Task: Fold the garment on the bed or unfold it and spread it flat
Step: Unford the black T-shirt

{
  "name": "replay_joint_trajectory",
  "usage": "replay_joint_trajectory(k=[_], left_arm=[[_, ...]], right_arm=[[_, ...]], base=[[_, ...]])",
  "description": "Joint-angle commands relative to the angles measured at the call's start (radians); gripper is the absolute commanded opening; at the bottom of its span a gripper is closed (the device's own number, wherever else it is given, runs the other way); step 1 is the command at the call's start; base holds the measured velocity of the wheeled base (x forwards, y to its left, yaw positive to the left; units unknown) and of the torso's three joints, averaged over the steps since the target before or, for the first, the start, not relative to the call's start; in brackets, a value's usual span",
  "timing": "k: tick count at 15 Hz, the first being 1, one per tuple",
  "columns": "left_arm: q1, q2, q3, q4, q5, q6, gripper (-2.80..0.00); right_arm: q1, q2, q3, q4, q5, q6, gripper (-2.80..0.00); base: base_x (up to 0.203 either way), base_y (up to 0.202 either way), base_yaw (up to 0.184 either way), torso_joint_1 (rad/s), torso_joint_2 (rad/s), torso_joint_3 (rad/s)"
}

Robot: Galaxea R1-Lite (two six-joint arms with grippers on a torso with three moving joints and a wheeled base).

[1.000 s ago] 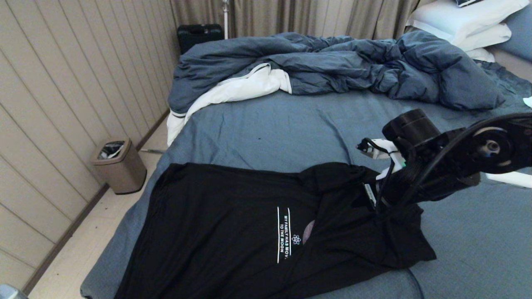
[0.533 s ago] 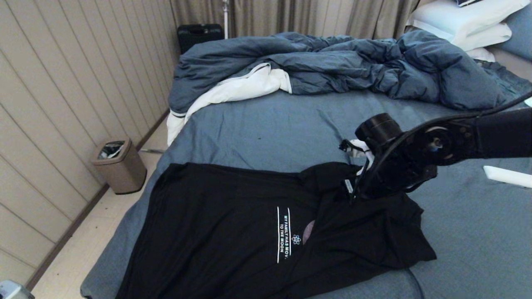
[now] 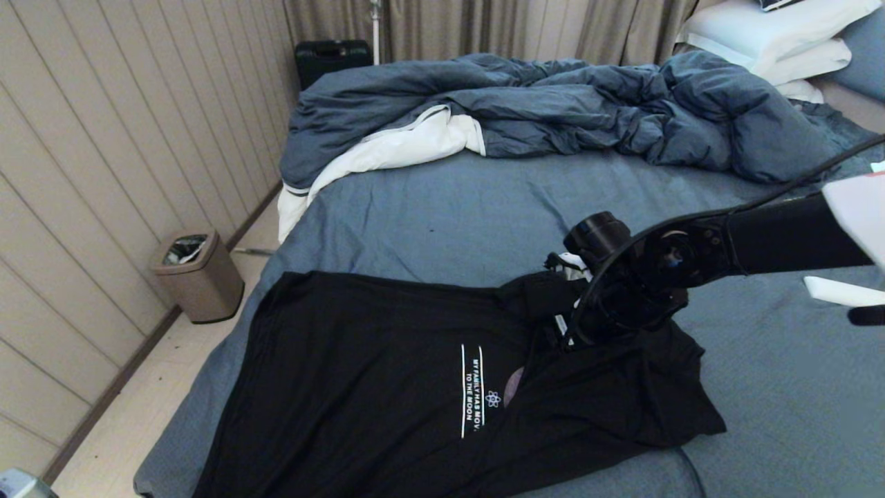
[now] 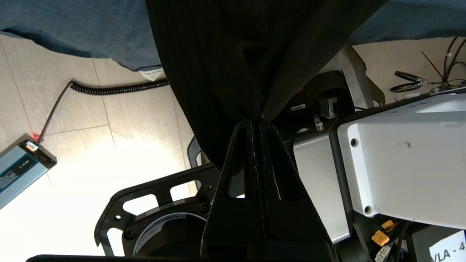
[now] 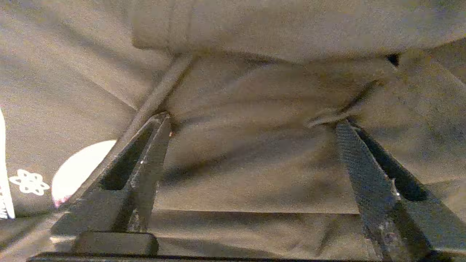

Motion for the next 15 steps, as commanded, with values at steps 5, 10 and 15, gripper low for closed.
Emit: replay_joint_trajectory(k=[5,10,15], left_arm=[[0.0,0.009,0.005,-0.006,-0.003,-0.002,-2.8],[0.0,0.015,0.005,-0.007,-0.005,-0.002,-2.8],[0.0,0.02,0.005,-0.014,-0.007,0.0,-2.8]], right_arm=[[-0.001,-0.004,0.004,0.006,0.0,0.002,-2.8],[-0.003,-0.061,0.019,0.007,-0.003,0.001,-2.8],[-0.013,-0.163,0.067,0.007,-0.016,-0.002,-2.8]], base=[[0.0,0.0,0.0,0.0,0.0,0.0],[0.0,0.0,0.0,0.0,0.0,0.0],[0.0,0.0,0.0,0.0,0.0,0.0]])
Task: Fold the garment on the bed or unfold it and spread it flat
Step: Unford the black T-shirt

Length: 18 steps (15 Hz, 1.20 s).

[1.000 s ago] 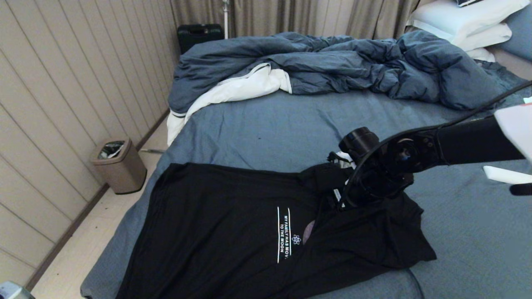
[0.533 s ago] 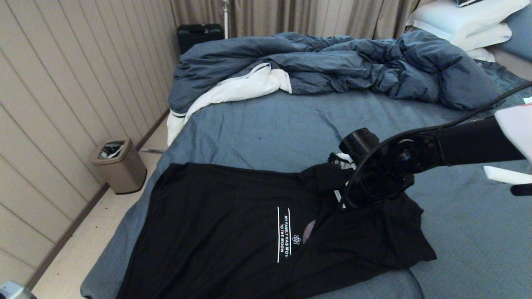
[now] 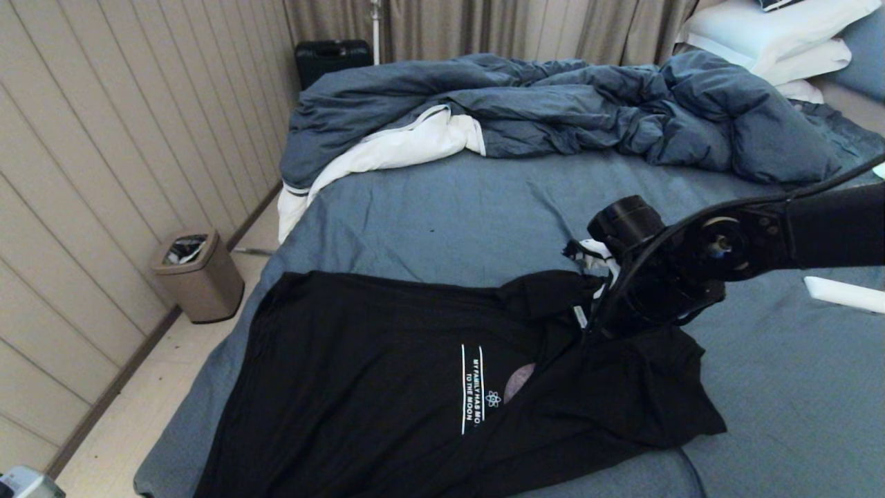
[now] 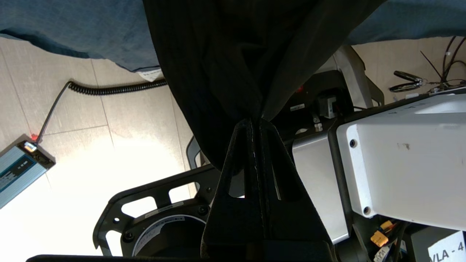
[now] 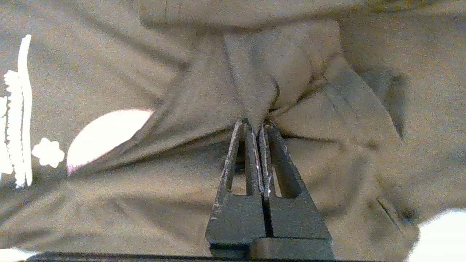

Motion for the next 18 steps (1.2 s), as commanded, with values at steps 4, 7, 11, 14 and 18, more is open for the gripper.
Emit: replay_joint_trajectory(k=[4,7,11,14,18], left_arm=[[0.0,0.033,-0.005,-0.012,0.001,-0.001,-2.8],[0.0,0.059,-0.011,-0.052,0.011,-0.001,-2.8],[0.0,0.039,-0.017,0.0,0.013,0.0,-2.8],[0.0,0.01,-0.013,0.071,0.013,0.0,-2.8],[-0.001,0.02,0.011,0.082,0.004,0.003,-2.8]], right_arm=[[0.005,-0.241,0.153,0.003,-0.013,-0.003,-2.8],[0.002,-0.404,0.309,0.003,-0.023,-0.005,-2.8],[0.0,-0.643,0.481,0.052,-0.029,-0.011,-2.8],[0.0,-0.819,0.616,0.156,-0.027,-0.011,-2.8],[0.0,-0.939,0.785,0.21,-0.025,-0.012,-2.8]], base=[[0.0,0.0,0.0,0.0,0.0,0.0],[0.0,0.0,0.0,0.0,0.0,0.0],[0.0,0.0,0.0,0.0,0.0,0.0],[0.0,0.0,0.0,0.0,0.0,0.0],[0.0,0.0,0.0,0.0,0.0,0.0]])
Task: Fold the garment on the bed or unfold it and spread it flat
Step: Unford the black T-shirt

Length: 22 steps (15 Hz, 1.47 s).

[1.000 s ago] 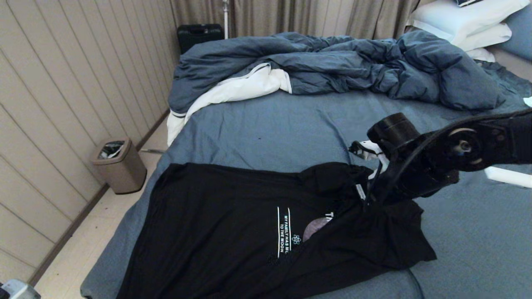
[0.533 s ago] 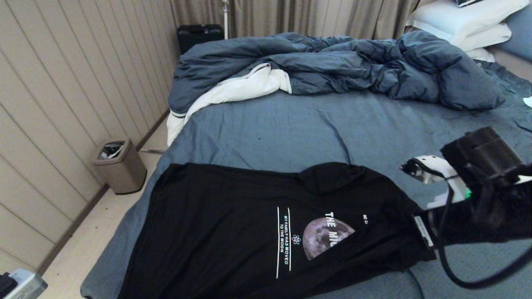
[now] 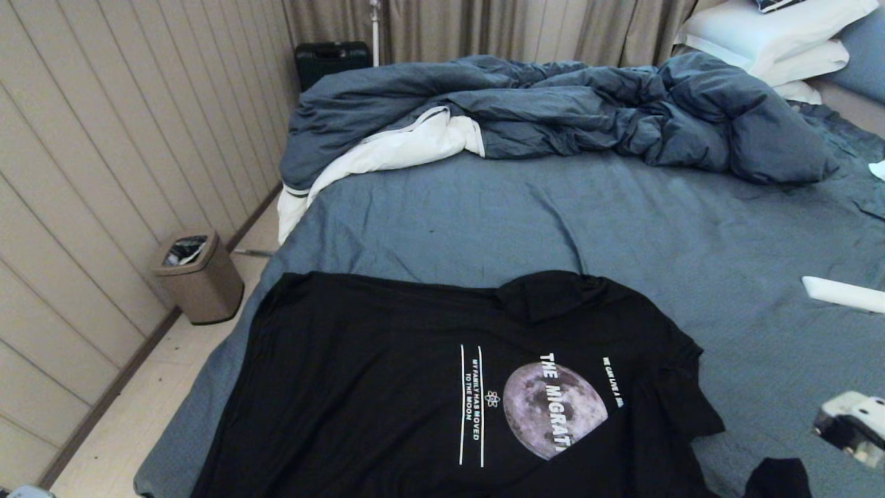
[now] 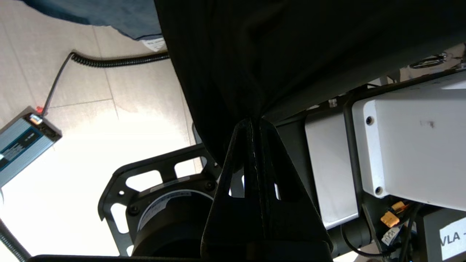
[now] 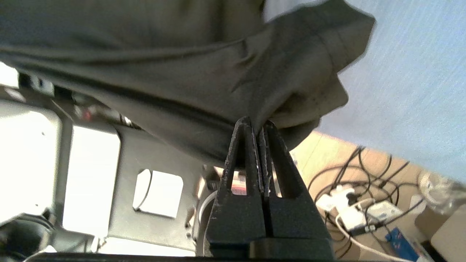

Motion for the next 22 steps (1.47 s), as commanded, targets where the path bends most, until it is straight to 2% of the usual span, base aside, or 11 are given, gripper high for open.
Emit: replay_joint_trajectory(k=[1,5,6,7,13,17,19,22], left_arm=[[-0.001,0.013,0.008,0.001,-0.007,0.0,-2.8],[-0.001,-0.001,0.036,-0.001,-0.019,0.003,-2.8],[-0.001,-0.003,0.036,-0.001,-0.018,0.001,0.0],[-0.001,-0.004,0.036,0.0,-0.015,0.006,0.0],[-0.001,0.014,0.019,-0.014,-0.017,0.004,0.0],[0.003,0.096,-0.064,-0.096,-0.002,0.001,0.0],[0.025,0.199,-0.129,-0.156,-0.001,0.0,0.0],[0.103,0.451,-0.269,-0.261,-0.01,0.001,0.0]], right_arm=[[0.001,-0.058,0.064,0.001,0.002,0.001,-2.8],[0.003,-0.059,0.105,-0.004,0.005,0.0,-2.8],[0.004,-0.054,0.109,-0.005,0.001,0.001,-2.8],[0.004,-0.05,0.108,-0.006,-0.002,0.002,0.0],[0.012,-0.06,0.091,-0.008,0.008,0.0,0.0],[-0.003,-0.006,-0.018,-0.102,0.002,0.003,0.0],[-0.038,0.08,-0.091,-0.158,-0.001,0.006,0.0],[-0.166,0.27,-0.186,-0.302,0.005,0.005,0.0]], base=[[0.0,0.0,0.0,0.0,0.0,0.0],[0.0,0.0,0.0,0.0,0.0,0.0],[0.0,0.0,0.0,0.0,0.0,0.0],[0.0,0.0,0.0,0.0,0.0,0.0],[0.0,0.0,0.0,0.0,0.0,0.0],[0.0,0.0,0.0,0.0,0.0,0.0],[0.0,0.0,0.0,0.0,0.0,0.0],[0.0,0.0,0.0,0.0,0.0,0.0]])
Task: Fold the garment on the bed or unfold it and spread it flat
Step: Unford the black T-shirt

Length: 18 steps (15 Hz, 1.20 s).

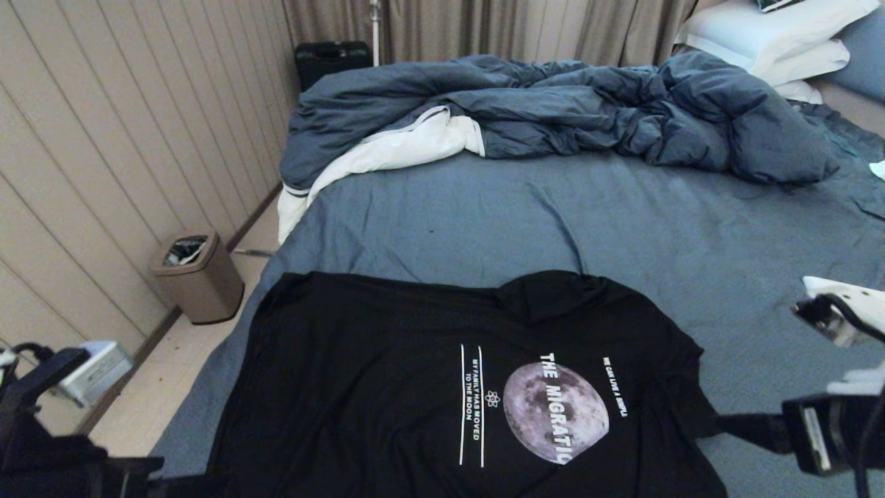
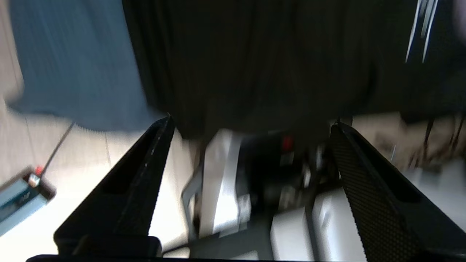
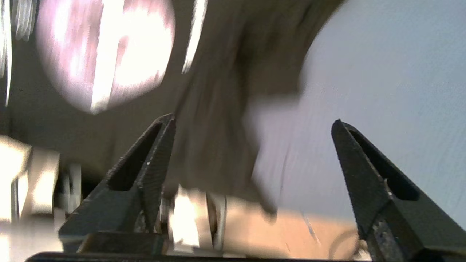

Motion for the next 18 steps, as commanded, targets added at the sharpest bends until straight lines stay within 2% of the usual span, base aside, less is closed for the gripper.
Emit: replay_joint_trajectory(k=[1,5,6,7,10,15,18], left_arm=[[0.052,0.214,-0.1,-0.037,-0.011,-0.001,0.0],[0.128,0.437,-0.303,-0.082,-0.08,0.003,0.0],[0.139,0.476,-0.336,-0.085,-0.086,0.004,0.0],[0.148,0.519,-0.363,-0.088,-0.088,0.015,-2.8],[0.174,0.621,-0.429,-0.137,-0.089,0.053,-2.8],[0.222,0.722,-0.553,-0.144,-0.08,0.056,-2.8],[0.236,0.741,-0.582,-0.145,-0.079,0.058,-2.8]], right_arm=[[-0.085,0.175,-0.05,-0.081,0.001,-0.001,0.0],[-0.199,0.422,-0.146,-0.248,0.012,0.001,0.0],[-0.216,0.467,-0.181,-0.266,0.015,0.002,-2.8],[-0.223,0.51,-0.22,-0.275,0.023,0.002,-2.8],[-0.235,0.603,-0.334,-0.285,0.048,0.005,-2.8],[-0.238,0.705,-0.413,-0.289,0.049,-0.011,-2.8],[-0.251,0.746,-0.47,-0.29,0.056,-0.022,-2.8]], base=[[0.0,0.0,0.0,0.0,0.0,0.0],[0.0,0.0,0.0,0.0,0.0,0.0],[0.0,0.0,0.0,0.0,0.0,0.0],[0.0,0.0,0.0,0.0,0.0,0.0],[0.0,0.0,0.0,0.0,0.0,0.0],[0.0,0.0,0.0,0.0,0.0,0.0],[0.0,0.0,0.0,0.0,0.0,0.0]])
